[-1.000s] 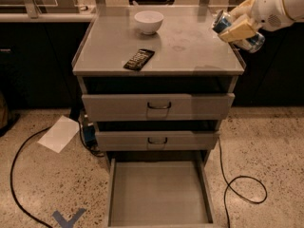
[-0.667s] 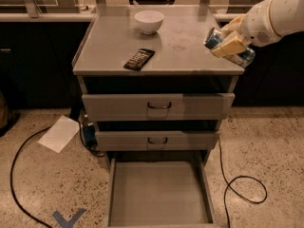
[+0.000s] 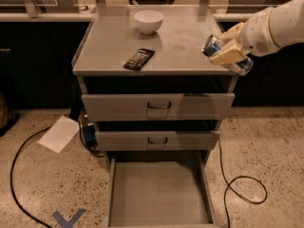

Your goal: Place redbull can into bottom drawer

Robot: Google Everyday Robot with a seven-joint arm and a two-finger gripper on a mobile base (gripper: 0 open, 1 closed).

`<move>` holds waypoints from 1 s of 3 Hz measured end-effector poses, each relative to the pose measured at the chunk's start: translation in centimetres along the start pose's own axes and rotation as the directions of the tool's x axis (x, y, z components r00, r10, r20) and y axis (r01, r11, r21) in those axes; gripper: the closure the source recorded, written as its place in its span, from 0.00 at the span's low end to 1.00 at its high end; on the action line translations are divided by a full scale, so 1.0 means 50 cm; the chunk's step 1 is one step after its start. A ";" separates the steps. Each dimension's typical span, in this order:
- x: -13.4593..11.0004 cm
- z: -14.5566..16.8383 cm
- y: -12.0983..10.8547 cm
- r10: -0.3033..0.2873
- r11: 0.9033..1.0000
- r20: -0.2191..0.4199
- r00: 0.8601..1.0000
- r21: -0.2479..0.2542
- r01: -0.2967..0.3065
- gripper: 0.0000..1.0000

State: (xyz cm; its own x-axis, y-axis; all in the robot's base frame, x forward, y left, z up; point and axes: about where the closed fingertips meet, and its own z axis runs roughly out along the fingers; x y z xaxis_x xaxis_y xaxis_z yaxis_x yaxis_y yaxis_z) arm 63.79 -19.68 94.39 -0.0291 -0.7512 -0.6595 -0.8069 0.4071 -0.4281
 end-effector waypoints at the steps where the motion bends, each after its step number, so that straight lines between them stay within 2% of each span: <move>1: 0.013 -0.017 0.086 0.063 0.998 0.061 0.996 0.024 -0.064 1.00; 2: 0.060 0.044 0.190 0.107 0.994 0.105 0.989 -0.009 -0.106 1.00; 3: 0.097 0.120 0.280 0.152 0.987 0.142 0.978 -0.078 -0.142 1.00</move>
Offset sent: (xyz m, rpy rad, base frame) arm -0.0980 0.0514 -0.1591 0.2189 0.0693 -0.0002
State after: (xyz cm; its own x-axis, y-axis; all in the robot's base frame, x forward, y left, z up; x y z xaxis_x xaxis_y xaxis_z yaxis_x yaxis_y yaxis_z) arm 55.88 -14.52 81.47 -0.0671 -0.5988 -0.7981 -0.8380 0.4680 -0.2807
